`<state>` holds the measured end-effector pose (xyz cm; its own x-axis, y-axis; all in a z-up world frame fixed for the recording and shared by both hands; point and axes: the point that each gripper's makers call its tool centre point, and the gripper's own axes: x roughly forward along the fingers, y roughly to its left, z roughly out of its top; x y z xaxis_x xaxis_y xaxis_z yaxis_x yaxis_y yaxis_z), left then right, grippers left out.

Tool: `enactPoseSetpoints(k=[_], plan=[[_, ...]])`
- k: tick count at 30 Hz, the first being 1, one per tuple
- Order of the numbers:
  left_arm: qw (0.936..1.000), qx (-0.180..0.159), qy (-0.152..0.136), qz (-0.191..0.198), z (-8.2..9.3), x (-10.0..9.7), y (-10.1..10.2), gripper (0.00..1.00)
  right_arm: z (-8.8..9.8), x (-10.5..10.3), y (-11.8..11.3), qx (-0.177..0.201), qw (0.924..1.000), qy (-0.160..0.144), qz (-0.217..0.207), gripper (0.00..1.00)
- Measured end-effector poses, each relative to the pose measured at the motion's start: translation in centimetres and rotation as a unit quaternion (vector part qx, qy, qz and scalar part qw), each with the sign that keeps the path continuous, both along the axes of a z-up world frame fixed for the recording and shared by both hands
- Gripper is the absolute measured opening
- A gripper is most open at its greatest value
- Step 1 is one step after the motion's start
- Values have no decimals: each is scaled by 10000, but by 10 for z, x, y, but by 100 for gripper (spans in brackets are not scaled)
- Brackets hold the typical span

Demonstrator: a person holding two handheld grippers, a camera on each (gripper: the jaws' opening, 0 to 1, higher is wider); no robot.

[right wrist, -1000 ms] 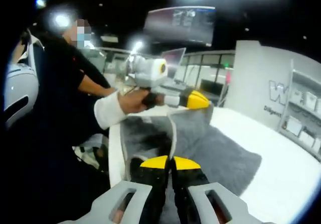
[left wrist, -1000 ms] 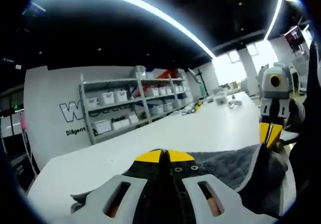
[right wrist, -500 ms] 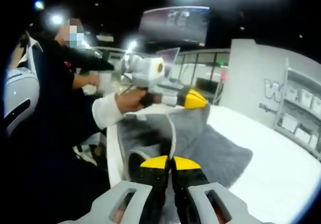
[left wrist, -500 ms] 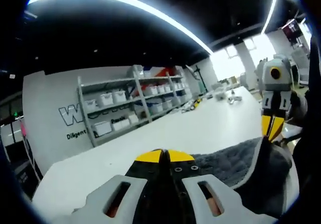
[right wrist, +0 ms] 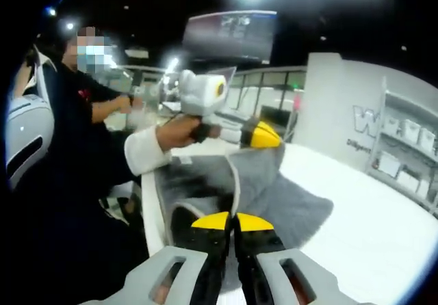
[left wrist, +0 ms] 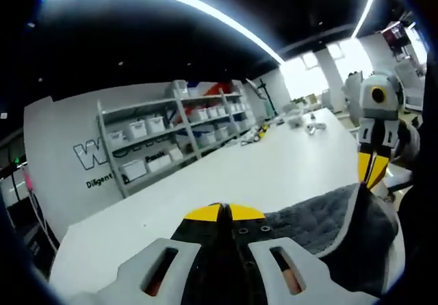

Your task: Open the folded towel by lifting each exposed corner and separating the folded layers until the towel lies flat within the target outline without major curled edges

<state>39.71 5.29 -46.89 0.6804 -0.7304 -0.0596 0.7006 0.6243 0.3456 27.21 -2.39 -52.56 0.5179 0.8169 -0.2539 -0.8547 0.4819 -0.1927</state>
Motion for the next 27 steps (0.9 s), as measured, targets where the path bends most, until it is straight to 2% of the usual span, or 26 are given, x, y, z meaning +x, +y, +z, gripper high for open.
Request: enactPoseSetpoints(k=[4, 14, 18, 27], plan=[[9999, 18, 83, -125, 4, -2, -10, 2, 2, 2, -6, 26, 10000, -1, -57, 0], [9993, 131, -3, -346, 9, -1, -37, 2, 5, 1, -23, 76, 9998, 2, -185, 0], [9990, 103, 24, -433, 10, 2, -43, 2, 4, 0, -28, 47, 9998, 23, -214, 0], [9978, 123, 34, -647, 19, 8, -70, 2, 7, -2, -47, 98, 9996, 72, -253, 0]])
